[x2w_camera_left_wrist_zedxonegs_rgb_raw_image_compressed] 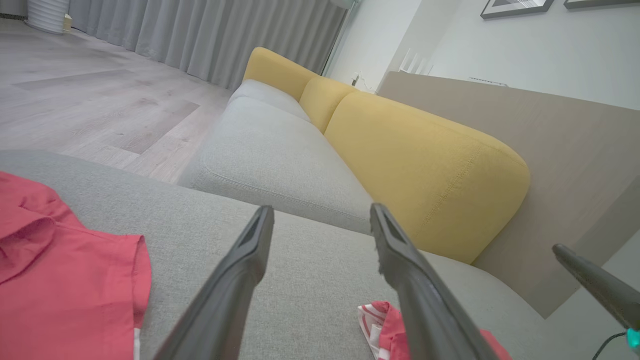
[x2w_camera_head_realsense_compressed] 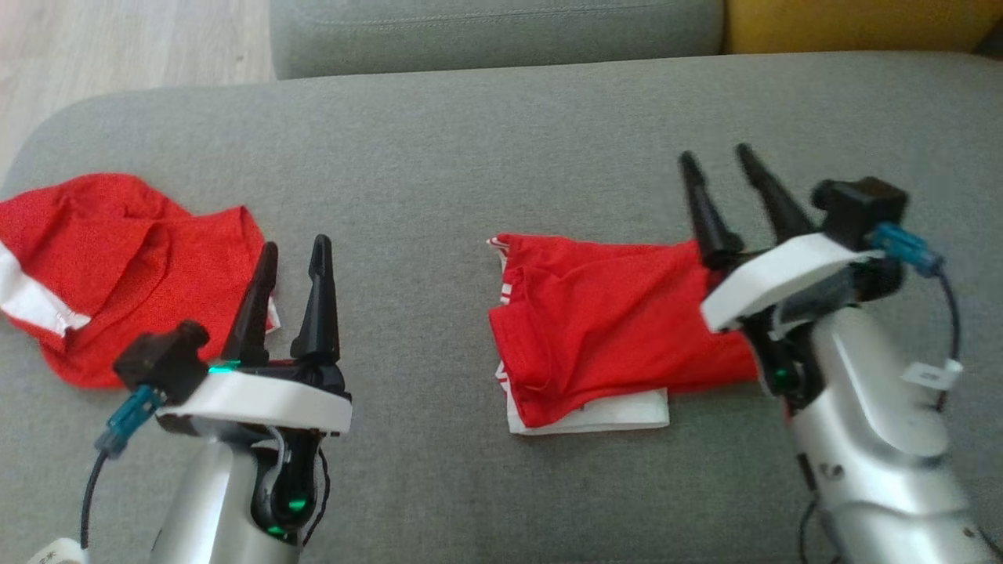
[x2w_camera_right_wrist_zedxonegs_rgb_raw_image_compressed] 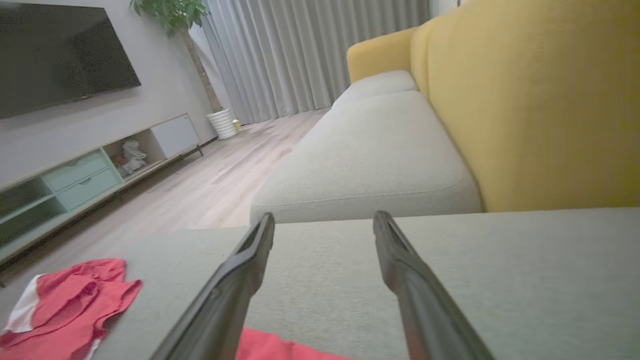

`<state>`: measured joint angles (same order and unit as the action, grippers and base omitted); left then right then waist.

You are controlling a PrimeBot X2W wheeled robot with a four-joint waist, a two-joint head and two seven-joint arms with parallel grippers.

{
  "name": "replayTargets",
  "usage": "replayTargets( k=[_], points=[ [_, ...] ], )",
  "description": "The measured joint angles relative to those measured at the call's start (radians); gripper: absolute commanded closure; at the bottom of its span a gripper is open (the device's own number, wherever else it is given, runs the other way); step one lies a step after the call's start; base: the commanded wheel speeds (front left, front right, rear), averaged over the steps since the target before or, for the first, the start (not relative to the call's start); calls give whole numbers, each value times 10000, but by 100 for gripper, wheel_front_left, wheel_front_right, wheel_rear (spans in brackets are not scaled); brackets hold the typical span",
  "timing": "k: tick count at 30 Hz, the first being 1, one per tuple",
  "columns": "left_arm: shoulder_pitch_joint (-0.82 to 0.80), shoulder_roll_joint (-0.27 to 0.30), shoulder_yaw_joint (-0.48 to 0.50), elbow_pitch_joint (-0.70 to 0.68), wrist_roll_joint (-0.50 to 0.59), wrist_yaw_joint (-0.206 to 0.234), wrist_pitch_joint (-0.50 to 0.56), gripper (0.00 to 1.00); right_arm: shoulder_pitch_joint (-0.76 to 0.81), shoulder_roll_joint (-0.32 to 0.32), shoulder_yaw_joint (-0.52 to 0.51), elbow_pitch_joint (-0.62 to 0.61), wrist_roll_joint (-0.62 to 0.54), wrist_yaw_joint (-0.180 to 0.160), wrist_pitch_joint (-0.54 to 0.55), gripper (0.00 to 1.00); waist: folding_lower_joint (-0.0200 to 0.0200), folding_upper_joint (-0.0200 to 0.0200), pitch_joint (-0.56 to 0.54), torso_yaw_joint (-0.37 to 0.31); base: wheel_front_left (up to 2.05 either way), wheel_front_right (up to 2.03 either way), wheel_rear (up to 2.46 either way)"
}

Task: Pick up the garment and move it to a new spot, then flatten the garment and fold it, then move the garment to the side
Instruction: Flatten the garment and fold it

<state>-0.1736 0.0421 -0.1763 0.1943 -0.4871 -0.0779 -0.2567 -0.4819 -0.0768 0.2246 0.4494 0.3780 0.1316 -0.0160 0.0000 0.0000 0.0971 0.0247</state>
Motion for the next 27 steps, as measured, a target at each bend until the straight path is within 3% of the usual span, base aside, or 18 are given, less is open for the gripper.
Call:
replayTargets(
  k=[10, 16, 27],
  points=[
    [82, 0, -19, -84, 90, -10, 0, 0, 1711, -842, -1133, -1231, -1804, 0, -1066, 0, 0, 0, -69, -287, 0, 0, 0],
    [391, 2, -115, -86, 144, 0, 0, 0, 2680, -581, -2188, -1574, -2036, 0, -1806, 0, 0, 0, -108, -350, 0, 0, 0],
    [709, 4, -276, -313, 357, 307, 0, 0, 3272, -217, -2591, -1845, -2571, 0, -2059, 0, 0, 0, 9, -417, 0, 0, 0]
  ],
)
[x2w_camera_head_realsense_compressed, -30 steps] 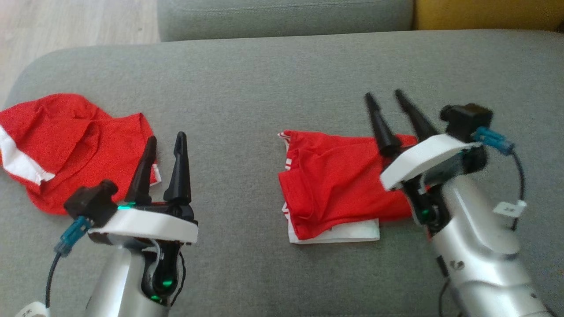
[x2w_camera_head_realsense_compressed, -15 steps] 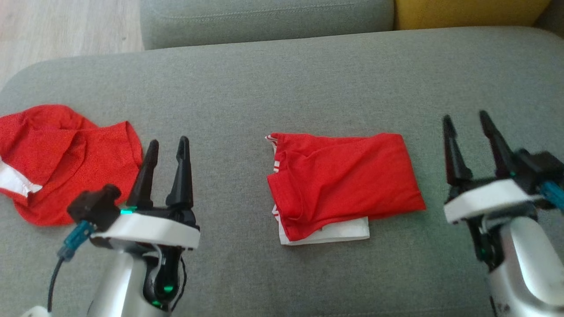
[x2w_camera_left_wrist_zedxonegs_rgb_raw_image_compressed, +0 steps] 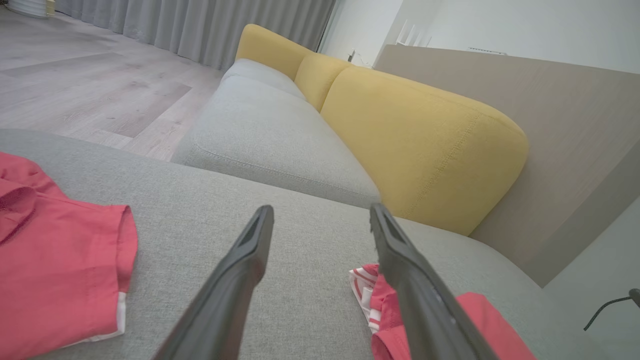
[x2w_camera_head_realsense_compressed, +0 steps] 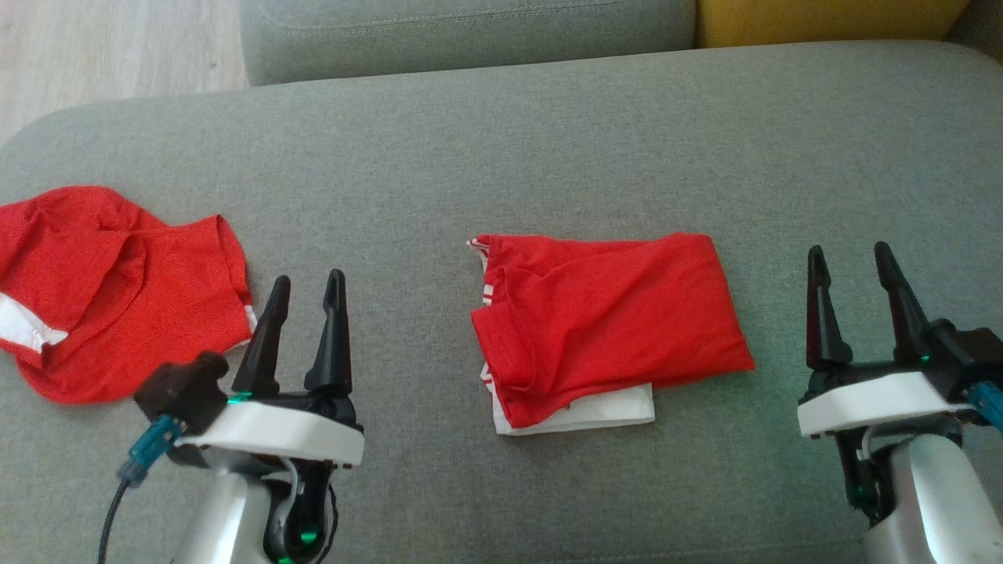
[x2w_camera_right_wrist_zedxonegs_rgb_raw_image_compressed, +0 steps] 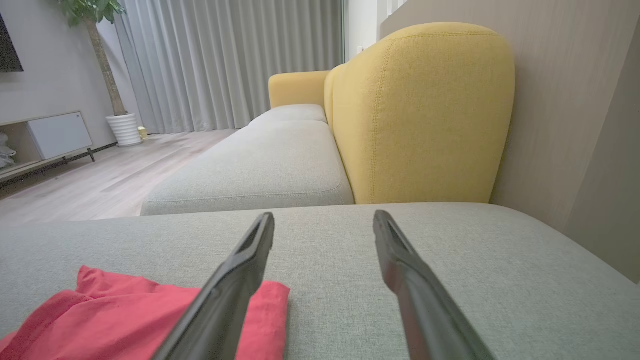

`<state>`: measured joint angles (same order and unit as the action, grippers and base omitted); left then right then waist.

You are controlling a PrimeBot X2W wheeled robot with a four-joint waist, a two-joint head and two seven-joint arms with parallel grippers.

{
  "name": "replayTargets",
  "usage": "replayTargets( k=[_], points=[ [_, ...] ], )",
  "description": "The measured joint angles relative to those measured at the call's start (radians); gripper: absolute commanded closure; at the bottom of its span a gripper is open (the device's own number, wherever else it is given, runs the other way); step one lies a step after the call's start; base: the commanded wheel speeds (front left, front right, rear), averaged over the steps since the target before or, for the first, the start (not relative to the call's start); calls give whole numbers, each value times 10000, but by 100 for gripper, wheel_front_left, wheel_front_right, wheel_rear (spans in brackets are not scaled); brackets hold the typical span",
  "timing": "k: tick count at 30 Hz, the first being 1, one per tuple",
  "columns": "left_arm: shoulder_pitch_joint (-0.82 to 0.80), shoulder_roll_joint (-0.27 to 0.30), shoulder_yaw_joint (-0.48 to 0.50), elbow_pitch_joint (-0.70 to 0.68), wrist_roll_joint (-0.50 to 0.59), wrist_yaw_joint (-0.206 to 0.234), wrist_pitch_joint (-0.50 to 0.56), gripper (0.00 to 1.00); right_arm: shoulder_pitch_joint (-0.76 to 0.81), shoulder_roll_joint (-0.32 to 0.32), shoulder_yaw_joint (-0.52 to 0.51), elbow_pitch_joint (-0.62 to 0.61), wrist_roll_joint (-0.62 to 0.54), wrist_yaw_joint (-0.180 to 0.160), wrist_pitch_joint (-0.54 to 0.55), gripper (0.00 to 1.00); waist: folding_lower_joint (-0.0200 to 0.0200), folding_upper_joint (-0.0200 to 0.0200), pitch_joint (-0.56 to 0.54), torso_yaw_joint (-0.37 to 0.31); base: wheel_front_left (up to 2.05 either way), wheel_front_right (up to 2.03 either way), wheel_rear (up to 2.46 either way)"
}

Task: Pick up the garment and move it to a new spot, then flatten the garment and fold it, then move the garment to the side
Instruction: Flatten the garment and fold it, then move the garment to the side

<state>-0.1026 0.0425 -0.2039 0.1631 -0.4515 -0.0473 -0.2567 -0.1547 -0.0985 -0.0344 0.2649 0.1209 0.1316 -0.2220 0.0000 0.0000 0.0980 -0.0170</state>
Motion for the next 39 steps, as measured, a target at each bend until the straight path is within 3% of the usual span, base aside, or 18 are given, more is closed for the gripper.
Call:
replayTargets(
  k=[7, 13, 26, 36, 37, 38, 39],
  points=[
    [-2, 0, -4, -27, 0, 31, 0, 0, -4, 54, 36, -8, -79, 0, -54, 0, 0, 0, 84, 78, 0, 0, 0],
    [-22, 0, -8, -17, 0, 21, 0, 0, -85, 226, 174, 265, 113, 0, 554, 0, 0, 0, 375, 150, 0, 0, 0],
    [-515, 0, -146, 61, 0, 13, 0, 0, -1118, 430, 186, 2031, 380, 0, 1787, 0, 1, 0, 1137, 498, 0, 0, 0],
    [-739, 0, -127, 111, 12, -67, 0, 0, -1668, 426, 619, 3290, 1379, 0, 2220, 0, 1, 0, 1454, 643, 0, 0, 0],
    [-749, 0, -119, 109, 13, -69, 0, 0, -1753, 426, 688, 3325, 1465, 0, 2276, 43, 0, 0, 1471, 636, 0, 0, 0],
    [-749, 0, -109, 109, 13, -69, 0, 0, -1829, 424, 744, 3358, 1507, 0, 2299, 100, 0, 0, 1485, 624, 0, 0, 0],
    [-749, 0, -105, 111, 13, -69, 0, 0, -1876, 426, 784, 3359, 1499, 0, 2301, 100, 1, 0, 1498, 609, 0, 0, 0]
  ],
)
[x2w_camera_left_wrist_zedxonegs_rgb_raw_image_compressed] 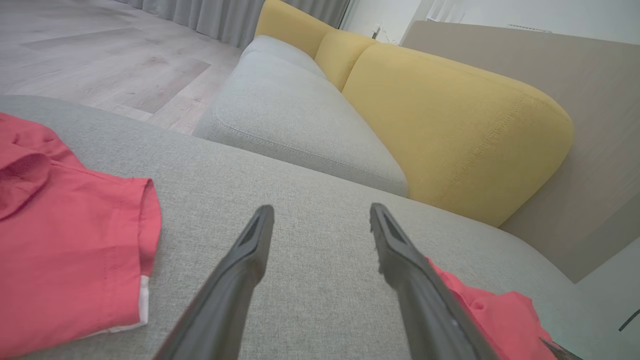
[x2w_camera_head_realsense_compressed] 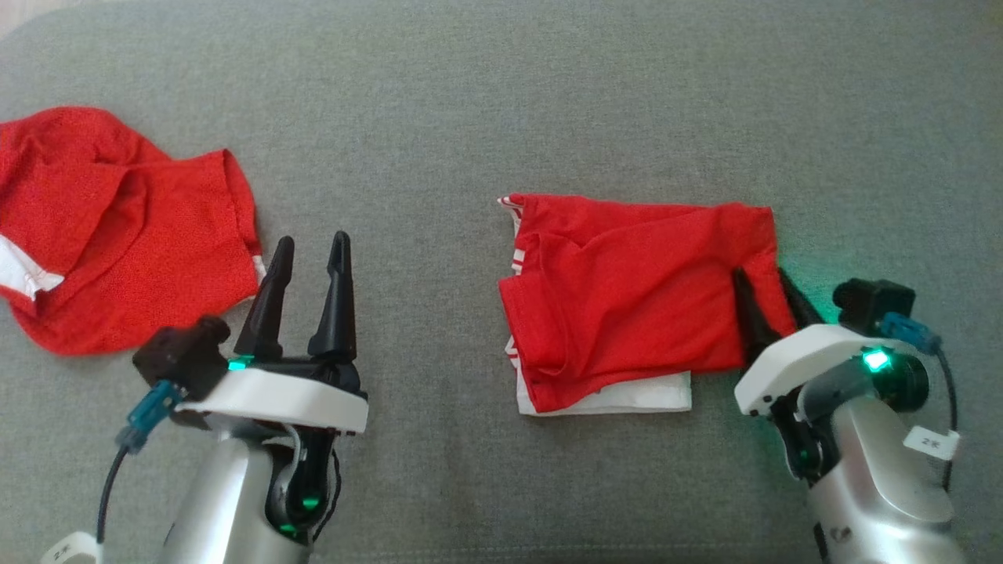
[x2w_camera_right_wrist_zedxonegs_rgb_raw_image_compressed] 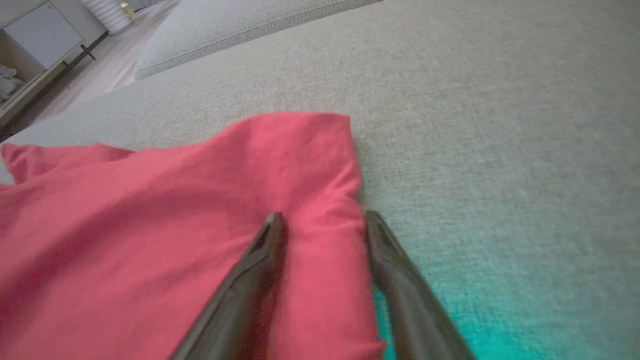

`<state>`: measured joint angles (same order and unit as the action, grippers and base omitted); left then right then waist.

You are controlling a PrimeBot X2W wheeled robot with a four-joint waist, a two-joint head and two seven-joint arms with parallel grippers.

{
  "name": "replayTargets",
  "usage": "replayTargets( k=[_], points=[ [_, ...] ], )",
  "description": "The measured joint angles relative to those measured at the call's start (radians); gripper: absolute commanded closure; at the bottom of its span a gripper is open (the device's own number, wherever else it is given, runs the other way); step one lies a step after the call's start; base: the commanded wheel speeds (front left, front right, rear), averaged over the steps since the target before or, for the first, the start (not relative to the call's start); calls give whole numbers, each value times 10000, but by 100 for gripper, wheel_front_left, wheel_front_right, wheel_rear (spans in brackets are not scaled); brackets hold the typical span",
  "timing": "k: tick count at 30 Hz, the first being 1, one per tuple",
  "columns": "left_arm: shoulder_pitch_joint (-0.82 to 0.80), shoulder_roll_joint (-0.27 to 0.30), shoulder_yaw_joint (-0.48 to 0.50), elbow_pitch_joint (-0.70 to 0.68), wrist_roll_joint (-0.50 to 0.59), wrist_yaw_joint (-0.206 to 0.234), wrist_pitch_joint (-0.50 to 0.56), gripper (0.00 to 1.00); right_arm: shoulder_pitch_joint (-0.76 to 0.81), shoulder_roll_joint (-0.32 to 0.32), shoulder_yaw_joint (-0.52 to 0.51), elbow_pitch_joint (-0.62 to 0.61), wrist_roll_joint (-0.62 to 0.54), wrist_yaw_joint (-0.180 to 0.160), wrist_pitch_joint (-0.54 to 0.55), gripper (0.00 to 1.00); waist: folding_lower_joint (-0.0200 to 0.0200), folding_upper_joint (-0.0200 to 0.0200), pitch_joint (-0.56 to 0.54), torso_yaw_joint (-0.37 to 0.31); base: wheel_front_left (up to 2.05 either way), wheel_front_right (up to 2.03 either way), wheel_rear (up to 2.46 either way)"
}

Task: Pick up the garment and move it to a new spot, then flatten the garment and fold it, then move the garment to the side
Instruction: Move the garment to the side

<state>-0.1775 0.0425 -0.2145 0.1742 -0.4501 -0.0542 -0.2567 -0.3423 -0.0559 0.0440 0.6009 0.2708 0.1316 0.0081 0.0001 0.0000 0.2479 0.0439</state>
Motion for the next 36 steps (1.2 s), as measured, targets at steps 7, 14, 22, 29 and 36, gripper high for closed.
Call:
replayTargets(
  k=[7, 14, 22, 29, 36],
  points=[
    [-4, 0, 44, 42, 88, 0, 0, 0, -119, -90, 25, -125, -1114, 0, -226, 100, 0, 0, -35, -215, 0, 0, 0],
    [-37, 0, 54, -19, 182, -50, 0, 0, -816, -1570, 261, -1055, -2119, 0, -387, 100, 0, 0, 9, -579, 0, 0, 0],
    [-562, -2, -23, -314, 286, -96, 0, 0, -1803, -3965, 462, -1287, -1808, 0, -199, 100, 0, 0, 513, -868, 0, 0, 0],
    [-678, -2, -84, -395, 368, -161, 0, 0, -2371, -4656, -493, -754, -1459, 0, 117, 100, 1, 0, 910, -989, 0, 0, 0],
    [-819, -4, -100, -405, 445, -176, 0, 0, -2463, -4583, -1001, -543, -1484, 0, 322, 100, 0, 0, 1087, -986, 0, 0, 0]
  ],
)
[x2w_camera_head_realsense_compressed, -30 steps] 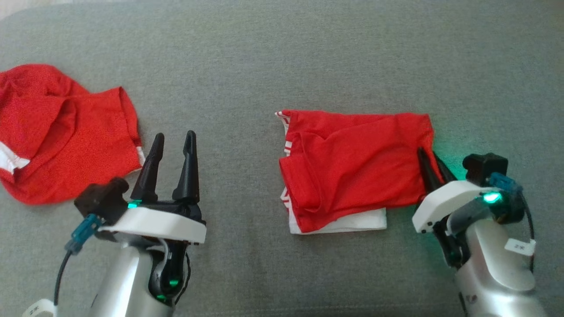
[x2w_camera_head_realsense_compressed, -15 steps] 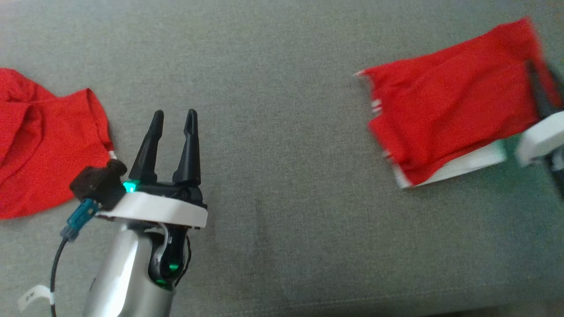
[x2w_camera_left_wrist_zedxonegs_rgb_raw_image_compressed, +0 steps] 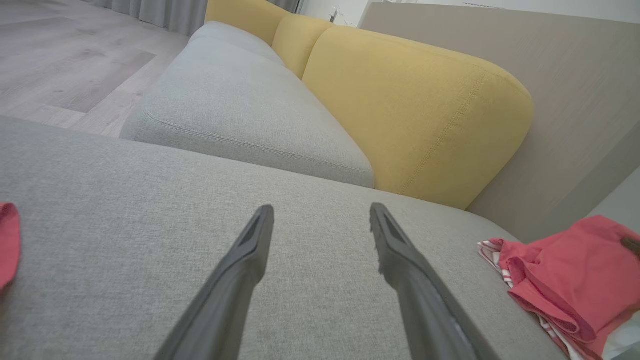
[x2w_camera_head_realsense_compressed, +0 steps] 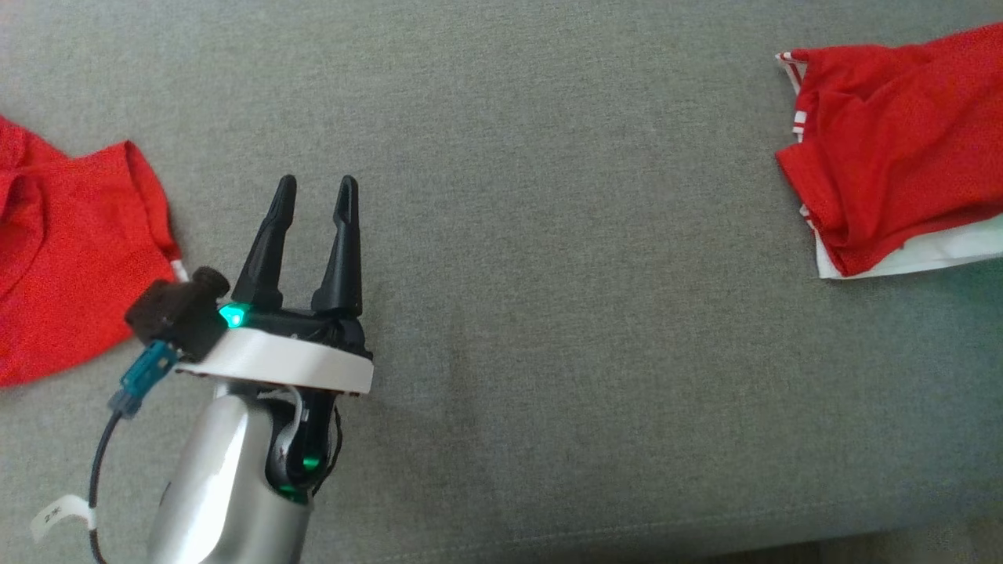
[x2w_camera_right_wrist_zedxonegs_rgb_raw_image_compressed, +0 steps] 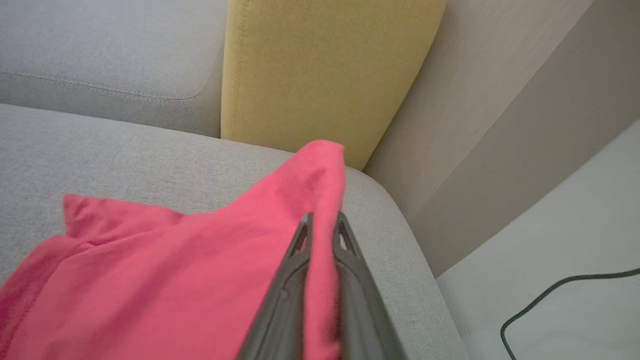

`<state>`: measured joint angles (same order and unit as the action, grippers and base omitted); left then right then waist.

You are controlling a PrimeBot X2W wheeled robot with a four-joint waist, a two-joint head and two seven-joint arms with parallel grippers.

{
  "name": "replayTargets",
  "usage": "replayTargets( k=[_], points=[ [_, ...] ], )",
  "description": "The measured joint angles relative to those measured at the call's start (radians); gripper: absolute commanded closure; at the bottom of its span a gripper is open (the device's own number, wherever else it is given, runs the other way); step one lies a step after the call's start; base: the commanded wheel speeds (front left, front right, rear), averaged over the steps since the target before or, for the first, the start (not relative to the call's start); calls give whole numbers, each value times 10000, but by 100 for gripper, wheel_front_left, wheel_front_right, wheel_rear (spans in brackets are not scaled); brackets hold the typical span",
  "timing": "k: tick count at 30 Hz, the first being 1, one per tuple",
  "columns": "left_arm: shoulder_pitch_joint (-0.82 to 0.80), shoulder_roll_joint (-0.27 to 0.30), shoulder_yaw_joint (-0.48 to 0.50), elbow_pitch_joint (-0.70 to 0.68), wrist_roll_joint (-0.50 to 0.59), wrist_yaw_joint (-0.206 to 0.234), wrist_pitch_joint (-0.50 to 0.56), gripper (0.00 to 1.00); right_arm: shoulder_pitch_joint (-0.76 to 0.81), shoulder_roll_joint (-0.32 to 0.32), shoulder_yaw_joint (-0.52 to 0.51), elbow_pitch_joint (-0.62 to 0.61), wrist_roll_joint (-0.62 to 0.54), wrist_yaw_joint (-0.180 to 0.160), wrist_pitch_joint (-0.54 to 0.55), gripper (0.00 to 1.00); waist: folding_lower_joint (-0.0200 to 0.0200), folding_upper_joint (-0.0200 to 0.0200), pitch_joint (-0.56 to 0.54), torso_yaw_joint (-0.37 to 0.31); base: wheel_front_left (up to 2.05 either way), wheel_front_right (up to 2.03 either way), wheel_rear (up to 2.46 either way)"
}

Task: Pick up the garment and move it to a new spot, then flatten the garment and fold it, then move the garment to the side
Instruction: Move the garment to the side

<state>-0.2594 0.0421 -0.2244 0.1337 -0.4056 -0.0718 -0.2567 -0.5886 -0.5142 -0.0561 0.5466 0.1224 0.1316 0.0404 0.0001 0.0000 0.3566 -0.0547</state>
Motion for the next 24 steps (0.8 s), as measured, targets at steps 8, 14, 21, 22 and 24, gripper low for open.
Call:
replayTargets(
  k=[8, 14, 21, 22, 24],
  points=[
    [0, 0, 2, 42, 0, 0, 0, 0, 1, 286, -585, 25, -73, 0, 82, 0, 0, 0, -52, 51, 0, 0, 0],
    [0, 0, 12, 167, -8, 0, 0, 0, 1, 433, -621, -479, -86, 0, 46, 0, 0, 0, -281, 63, 0, 0, 0],
    [64, 0, 50, 169, -111, 19, 0, 0, 60, 1630, -40, -1827, -54, 0, -476, 0, 0, 0, -865, 115, 0, 0, 0],
    [108, 0, 59, 153, -113, 21, 0, 0, 101, 1839, 56, -2025, -10, 0, -571, 0, 0, 0, -977, 128, 0, 0, 0],
    [200, 0, 82, 115, -192, 33, 0, 0, 291, 2188, 297, -2418, 25, 0, -748, 0, -1, 0, -1199, 162, 0, 0, 0]
  ],
)
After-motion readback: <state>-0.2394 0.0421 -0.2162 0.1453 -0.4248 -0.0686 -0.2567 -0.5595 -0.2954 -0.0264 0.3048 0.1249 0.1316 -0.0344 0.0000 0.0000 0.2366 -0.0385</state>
